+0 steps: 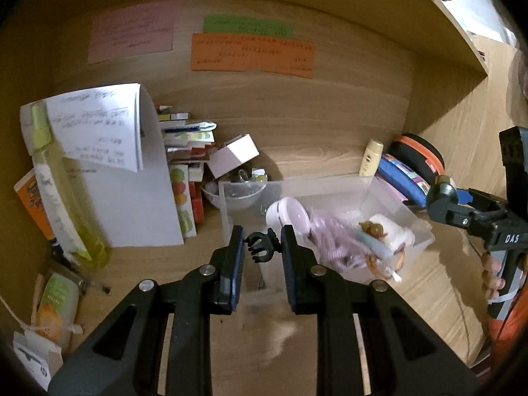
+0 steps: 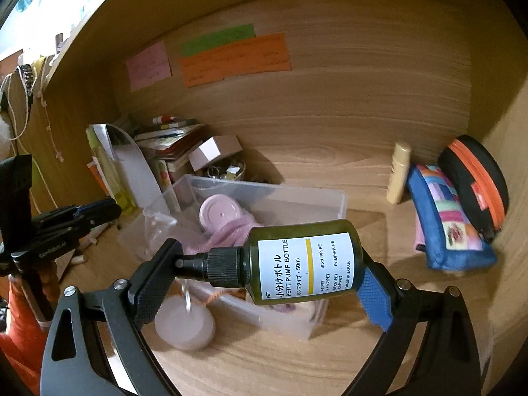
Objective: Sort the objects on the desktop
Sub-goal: 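Carry the black clip and pump bottle into the clear bin and release both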
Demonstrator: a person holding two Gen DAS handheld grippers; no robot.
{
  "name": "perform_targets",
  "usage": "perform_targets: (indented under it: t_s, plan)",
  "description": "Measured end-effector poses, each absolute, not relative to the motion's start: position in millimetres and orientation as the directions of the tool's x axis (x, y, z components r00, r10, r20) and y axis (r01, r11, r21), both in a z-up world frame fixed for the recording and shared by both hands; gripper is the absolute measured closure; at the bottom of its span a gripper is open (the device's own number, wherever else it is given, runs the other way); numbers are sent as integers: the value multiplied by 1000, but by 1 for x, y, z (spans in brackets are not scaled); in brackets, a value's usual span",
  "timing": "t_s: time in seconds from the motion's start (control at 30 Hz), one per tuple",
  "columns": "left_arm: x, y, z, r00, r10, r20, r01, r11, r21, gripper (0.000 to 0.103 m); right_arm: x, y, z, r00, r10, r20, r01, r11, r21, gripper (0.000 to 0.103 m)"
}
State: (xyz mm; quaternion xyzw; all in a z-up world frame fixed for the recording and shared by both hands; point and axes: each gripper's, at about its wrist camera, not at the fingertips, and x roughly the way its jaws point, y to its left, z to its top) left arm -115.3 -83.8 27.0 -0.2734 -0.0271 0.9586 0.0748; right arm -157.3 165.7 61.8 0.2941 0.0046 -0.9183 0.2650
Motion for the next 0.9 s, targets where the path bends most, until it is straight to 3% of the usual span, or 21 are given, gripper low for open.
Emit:
perform_targets:
  t_s: [0.23,0.9]
  plan:
    - [-144,-92,35,-819,207,-536,-124,-975,-186,82,-191,159,63,-677,-484,-555,458,-867,198,7]
    - [-195,-70,-7,-751,156,-642,-102,-987,-121,82,-240,129,18,-618,-446,-647,399,-888,231,7]
